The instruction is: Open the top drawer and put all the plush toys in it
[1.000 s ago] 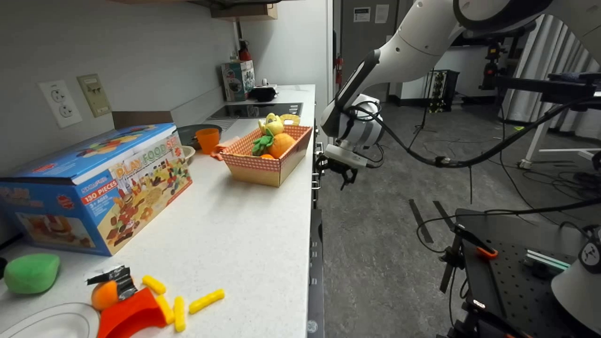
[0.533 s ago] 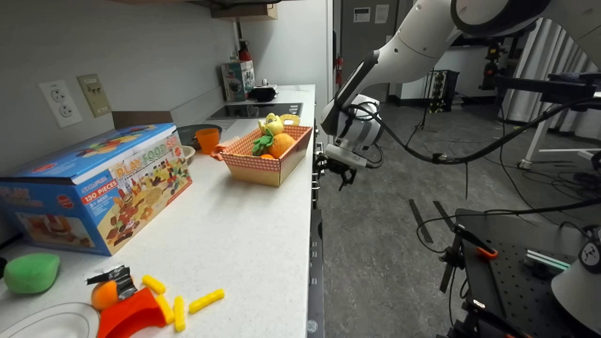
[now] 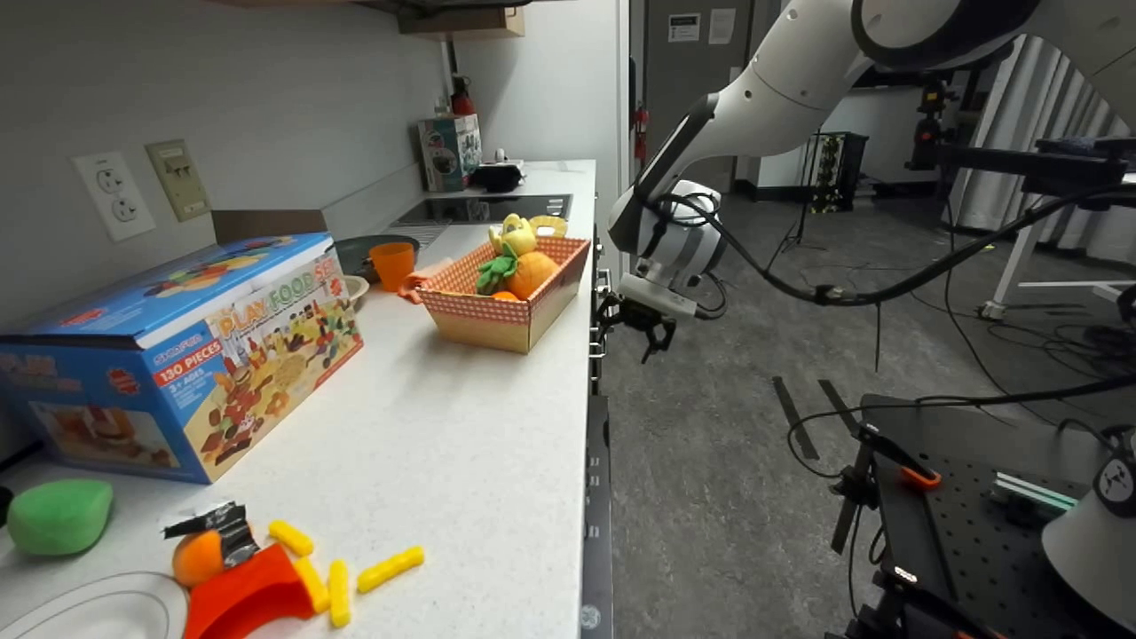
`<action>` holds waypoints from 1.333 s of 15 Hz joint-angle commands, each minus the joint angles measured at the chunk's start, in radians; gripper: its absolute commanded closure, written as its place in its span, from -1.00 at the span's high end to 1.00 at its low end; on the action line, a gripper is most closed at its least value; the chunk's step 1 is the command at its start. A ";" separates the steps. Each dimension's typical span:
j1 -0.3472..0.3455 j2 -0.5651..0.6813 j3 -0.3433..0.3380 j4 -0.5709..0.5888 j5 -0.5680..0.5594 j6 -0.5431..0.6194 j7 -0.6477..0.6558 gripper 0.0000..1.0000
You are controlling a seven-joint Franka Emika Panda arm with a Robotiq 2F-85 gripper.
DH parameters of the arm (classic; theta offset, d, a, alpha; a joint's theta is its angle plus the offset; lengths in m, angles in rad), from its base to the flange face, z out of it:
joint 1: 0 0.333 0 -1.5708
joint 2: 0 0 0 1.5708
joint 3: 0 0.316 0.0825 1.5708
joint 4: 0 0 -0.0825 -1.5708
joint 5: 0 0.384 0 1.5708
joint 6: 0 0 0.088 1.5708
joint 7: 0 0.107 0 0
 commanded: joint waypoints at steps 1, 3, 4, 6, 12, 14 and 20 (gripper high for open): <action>0.016 0.003 -0.049 -0.006 -0.007 -0.066 0.015 1.00; 0.020 0.003 -0.070 -0.009 -0.010 -0.095 0.034 1.00; 0.027 0.001 -0.087 -0.014 -0.020 -0.111 0.050 1.00; 0.051 -0.006 -0.128 -0.034 -0.049 -0.124 0.088 1.00; 0.062 -0.164 -0.153 -0.231 -0.020 -0.079 0.013 1.00; 0.020 -0.177 -0.128 -0.227 0.041 -0.068 -0.066 1.00; -0.059 -0.327 -0.053 -0.303 0.322 -0.011 -0.375 1.00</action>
